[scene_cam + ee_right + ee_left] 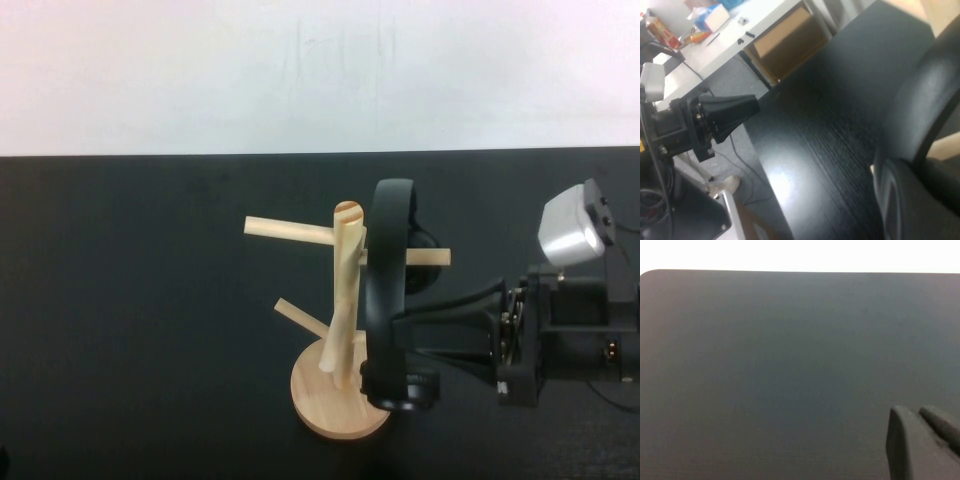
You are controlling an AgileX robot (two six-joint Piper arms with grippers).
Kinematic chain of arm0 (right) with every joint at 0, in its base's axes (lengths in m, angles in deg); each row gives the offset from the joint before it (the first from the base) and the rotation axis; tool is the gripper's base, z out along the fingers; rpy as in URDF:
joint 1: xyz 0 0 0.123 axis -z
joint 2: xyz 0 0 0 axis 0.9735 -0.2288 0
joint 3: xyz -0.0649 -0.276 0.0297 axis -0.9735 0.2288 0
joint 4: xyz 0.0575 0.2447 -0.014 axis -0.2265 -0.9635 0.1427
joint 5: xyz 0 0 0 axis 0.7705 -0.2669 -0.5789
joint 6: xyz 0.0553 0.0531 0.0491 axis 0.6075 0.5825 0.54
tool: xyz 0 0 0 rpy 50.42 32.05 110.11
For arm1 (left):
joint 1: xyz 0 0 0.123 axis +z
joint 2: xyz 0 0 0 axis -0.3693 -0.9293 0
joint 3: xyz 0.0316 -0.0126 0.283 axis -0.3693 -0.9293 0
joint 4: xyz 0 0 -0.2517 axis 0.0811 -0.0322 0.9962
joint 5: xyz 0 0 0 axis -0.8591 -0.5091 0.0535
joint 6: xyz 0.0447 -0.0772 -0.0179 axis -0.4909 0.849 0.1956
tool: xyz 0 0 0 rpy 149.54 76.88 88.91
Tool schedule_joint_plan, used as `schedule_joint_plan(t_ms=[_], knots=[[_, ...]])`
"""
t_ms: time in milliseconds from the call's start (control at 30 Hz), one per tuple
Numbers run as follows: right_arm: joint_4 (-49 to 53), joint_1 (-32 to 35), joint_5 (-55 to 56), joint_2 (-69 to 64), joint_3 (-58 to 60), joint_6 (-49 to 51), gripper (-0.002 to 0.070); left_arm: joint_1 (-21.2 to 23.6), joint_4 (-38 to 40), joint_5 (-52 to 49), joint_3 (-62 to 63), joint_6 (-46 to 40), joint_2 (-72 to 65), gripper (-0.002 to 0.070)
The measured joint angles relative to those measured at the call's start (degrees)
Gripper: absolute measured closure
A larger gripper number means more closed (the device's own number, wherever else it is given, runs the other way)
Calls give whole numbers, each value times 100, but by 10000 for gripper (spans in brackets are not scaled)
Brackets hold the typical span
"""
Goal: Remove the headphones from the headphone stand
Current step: Place the headphones on the table
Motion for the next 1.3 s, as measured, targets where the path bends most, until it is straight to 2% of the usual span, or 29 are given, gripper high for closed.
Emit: schedule_joint_plan(t_ms=[233, 667, 767, 1167, 1300], knots=[[45, 0, 169, 268, 0, 14, 654, 0, 0, 0, 0, 0, 0, 673], [737, 64, 518, 946, 0, 523, 654, 0, 0, 0, 0, 0, 0, 673], [1181, 365, 506, 1218, 0, 975, 654, 0, 0, 0, 0, 0, 0, 673], [2644, 2251, -277, 2219, 0, 2232, 655, 0, 0, 0, 0, 0, 0, 673], [3202, 2733, 150, 2276, 0, 3325, 657, 0, 0, 0, 0, 0, 0, 673]])
